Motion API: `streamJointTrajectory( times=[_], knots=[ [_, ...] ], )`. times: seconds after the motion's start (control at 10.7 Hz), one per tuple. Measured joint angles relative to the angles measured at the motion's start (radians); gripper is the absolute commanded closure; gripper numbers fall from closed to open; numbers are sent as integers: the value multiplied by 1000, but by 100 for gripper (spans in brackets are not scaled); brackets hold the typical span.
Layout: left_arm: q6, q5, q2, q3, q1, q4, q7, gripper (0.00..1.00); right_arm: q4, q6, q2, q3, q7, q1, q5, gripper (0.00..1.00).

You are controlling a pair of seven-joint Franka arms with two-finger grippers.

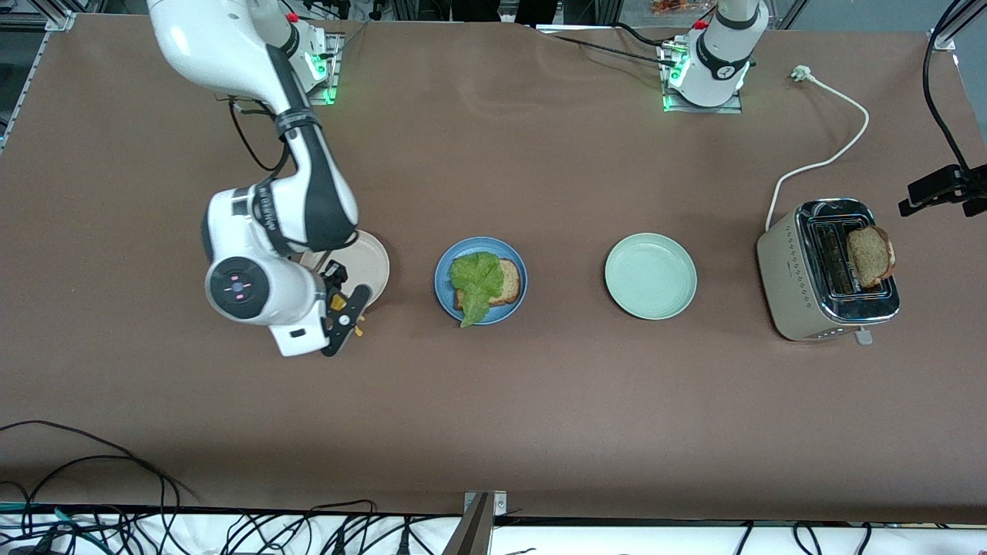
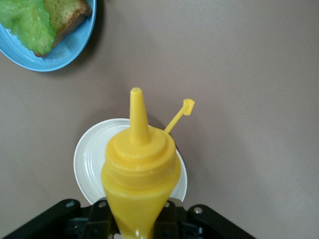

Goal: Make sandwich in blue plate with both arms
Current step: 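Lower the bottle beside the white plate while the left gripper enters the toaster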

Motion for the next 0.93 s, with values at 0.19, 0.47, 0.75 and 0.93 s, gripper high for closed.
streamJointTrajectory(
  times=[0.19,0.47,0.75,0.93],
  knots=[
    [34,8,16,1,4,-27,0,0,0,1,-1,0,-61,-35,69,85],
    [125,26,32,16,7,-116,0,1,0,1,-10,0,-188,-95,198,85],
    [187,27,53,58,1,-176,4,5,0,-64,-13,1,-397,-199,367,85],
    [226,27,72,96,-17,-214,8,8,-5,-137,-12,5,-544,-274,470,85]
  ],
)
